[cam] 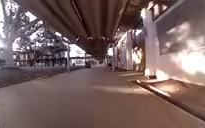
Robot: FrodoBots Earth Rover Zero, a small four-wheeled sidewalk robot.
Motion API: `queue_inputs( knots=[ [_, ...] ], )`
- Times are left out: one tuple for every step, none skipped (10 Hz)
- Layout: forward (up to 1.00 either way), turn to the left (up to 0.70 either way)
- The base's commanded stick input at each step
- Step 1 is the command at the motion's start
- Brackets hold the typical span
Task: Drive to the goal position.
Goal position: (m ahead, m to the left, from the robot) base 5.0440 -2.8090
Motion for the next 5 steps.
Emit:
queue_inputs(
  knots=[
    [0.70,0.00],
    [0.70,0.00],
    [0.70,0.00],
    [0.70,0.00],
    [0.70,0.00]
  ],
)
